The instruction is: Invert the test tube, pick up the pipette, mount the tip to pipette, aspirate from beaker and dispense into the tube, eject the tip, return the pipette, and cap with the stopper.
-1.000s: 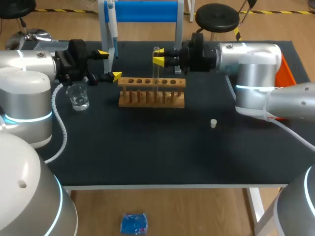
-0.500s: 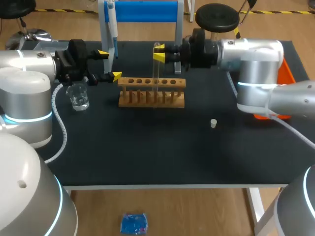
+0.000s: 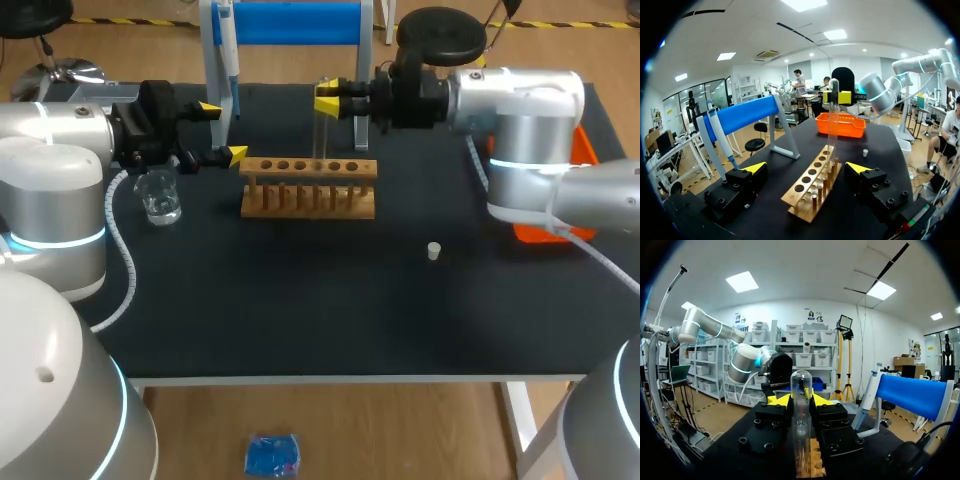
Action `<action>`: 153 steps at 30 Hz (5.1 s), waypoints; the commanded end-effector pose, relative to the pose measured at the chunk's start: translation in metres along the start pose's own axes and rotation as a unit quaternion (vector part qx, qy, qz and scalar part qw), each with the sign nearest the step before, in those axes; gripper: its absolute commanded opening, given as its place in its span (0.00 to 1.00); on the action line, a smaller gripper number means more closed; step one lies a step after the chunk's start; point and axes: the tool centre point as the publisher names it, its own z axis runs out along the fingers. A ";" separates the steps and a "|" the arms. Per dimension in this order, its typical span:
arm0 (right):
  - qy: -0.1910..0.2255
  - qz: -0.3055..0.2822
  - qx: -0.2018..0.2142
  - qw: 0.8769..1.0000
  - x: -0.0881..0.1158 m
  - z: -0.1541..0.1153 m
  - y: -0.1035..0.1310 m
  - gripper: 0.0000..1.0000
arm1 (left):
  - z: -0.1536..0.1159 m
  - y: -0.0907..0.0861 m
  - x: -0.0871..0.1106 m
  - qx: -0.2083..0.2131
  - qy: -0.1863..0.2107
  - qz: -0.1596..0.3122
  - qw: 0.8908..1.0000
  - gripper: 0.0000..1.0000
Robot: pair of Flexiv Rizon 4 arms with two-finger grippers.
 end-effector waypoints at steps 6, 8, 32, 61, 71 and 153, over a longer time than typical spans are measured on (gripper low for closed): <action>0.002 -0.003 0.010 1.000 0.003 -0.006 0.014 0.00 | 0.000 0.001 0.001 0.001 -0.002 0.001 1.000 1.00; 0.002 -0.004 0.011 1.000 0.003 -0.007 0.016 0.00 | 0.000 0.001 0.001 0.001 -0.002 0.001 1.000 1.00; 0.008 -0.003 0.016 1.000 0.005 -0.009 0.022 0.00 | 0.000 0.001 0.001 0.001 -0.002 0.001 1.000 1.00; -0.036 0.352 0.108 0.929 -0.019 0.000 0.043 0.00 | 0.000 0.001 0.001 0.001 -0.002 0.001 1.000 1.00; -0.054 0.549 0.102 0.828 -0.039 -0.001 0.051 0.00 | 0.000 0.001 0.001 0.001 -0.002 0.001 1.000 1.00; 0.010 0.704 0.012 0.710 0.016 -0.039 0.026 0.00 | -0.001 -0.020 0.004 0.057 -0.013 0.113 0.992 1.00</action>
